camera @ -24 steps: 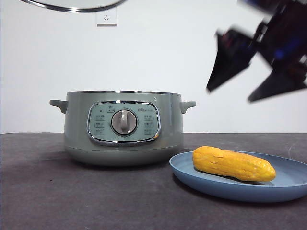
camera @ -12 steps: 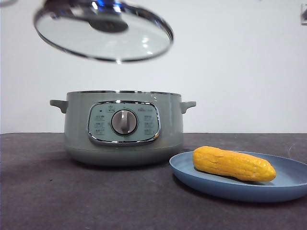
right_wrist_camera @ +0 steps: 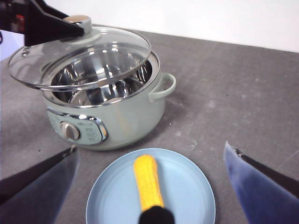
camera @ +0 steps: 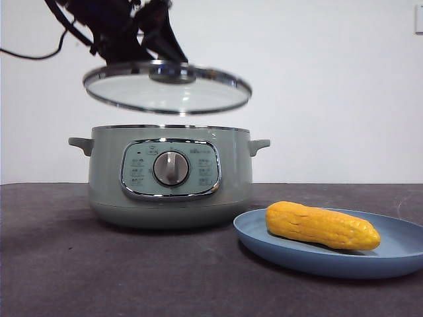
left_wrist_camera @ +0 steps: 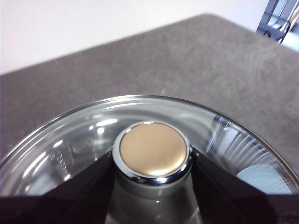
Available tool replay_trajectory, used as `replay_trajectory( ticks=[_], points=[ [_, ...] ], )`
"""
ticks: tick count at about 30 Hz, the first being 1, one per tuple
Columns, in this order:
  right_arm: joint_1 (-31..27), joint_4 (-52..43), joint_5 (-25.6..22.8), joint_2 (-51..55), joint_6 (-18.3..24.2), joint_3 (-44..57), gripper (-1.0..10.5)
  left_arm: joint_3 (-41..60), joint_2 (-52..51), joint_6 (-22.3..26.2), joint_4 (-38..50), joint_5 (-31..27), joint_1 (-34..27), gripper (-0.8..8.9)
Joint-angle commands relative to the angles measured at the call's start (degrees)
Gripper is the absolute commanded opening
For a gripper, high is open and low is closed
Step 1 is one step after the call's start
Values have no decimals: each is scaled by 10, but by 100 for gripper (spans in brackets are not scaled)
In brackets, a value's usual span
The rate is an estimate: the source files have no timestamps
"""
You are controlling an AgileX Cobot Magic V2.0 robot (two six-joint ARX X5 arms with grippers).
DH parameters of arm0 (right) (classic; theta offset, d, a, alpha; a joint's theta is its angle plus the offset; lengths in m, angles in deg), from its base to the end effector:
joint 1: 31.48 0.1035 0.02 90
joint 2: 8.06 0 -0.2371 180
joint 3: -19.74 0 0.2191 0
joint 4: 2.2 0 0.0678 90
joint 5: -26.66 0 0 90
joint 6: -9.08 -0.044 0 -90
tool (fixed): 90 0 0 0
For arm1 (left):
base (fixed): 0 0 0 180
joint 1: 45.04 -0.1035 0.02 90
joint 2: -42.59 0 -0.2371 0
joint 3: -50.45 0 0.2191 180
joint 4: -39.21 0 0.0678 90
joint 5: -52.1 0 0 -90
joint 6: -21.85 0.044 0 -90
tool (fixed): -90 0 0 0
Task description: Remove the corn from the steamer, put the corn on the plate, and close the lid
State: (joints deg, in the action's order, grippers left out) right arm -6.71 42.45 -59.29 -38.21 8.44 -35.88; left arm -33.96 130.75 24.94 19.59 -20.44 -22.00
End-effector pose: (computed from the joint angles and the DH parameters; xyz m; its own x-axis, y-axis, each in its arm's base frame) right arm 0.1061 0.0524 0.2801 0.8259 0.4589 -0.3277 -0.4751 0.8793 0.0338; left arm 0.3002 -0.1420 0.2826 0.6884 -0.6188 -0.3784 0.6456 0.7606 -0.0694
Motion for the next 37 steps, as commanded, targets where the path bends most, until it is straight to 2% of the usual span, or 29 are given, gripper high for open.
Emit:
replay_trajectory(
  ticks=[1, 12, 37],
  points=[
    [1, -4, -2, 2, -4, 2, 567, -5, 7, 18, 33, 0, 2, -8],
    [1, -3, -1, 2, -9, 2, 567, -5, 38, 30, 44, -23, -1, -8],
    [1, -3, 1, 2, -10, 2, 567, -5, 63, 31, 61, -19, -9, -8]
  ],
)
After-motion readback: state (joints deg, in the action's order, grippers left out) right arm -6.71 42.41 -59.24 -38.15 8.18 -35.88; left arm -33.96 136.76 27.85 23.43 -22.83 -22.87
